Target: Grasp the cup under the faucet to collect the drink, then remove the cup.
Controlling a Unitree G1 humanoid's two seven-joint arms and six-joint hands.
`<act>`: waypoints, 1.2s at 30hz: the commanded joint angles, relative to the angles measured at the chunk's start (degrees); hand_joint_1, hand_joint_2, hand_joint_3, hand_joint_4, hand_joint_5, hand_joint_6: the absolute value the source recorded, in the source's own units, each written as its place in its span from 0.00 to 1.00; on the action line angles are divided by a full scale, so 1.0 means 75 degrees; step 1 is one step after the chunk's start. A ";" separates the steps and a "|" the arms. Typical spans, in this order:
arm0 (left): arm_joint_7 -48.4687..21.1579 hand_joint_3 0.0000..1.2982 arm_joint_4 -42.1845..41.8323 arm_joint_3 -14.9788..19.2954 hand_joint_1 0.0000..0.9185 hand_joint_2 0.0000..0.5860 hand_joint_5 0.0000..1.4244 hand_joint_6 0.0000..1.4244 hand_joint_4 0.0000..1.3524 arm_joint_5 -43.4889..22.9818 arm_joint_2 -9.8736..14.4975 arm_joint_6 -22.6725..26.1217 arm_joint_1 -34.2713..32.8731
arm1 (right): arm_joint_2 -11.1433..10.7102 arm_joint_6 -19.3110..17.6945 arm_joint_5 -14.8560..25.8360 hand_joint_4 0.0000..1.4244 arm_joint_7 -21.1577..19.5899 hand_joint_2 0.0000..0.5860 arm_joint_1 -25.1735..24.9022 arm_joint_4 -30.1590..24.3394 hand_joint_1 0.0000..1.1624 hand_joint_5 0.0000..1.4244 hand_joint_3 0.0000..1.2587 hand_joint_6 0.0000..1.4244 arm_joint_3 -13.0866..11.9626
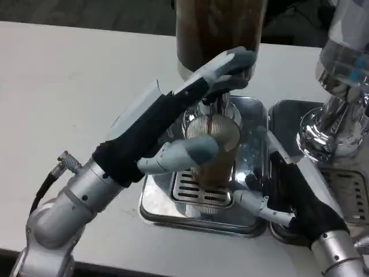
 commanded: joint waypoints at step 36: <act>-0.0080 0.10 -0.0439 -0.0061 0.00 0.16 0.14 0.11 0.00 0.0144 0.0213 0.0370 0.0195 | 0.0964 -0.1833 0.0891 0.00 -0.0216 0.35 -0.1743 0.2970 0.59 0.00 0.00 0.00 -0.0019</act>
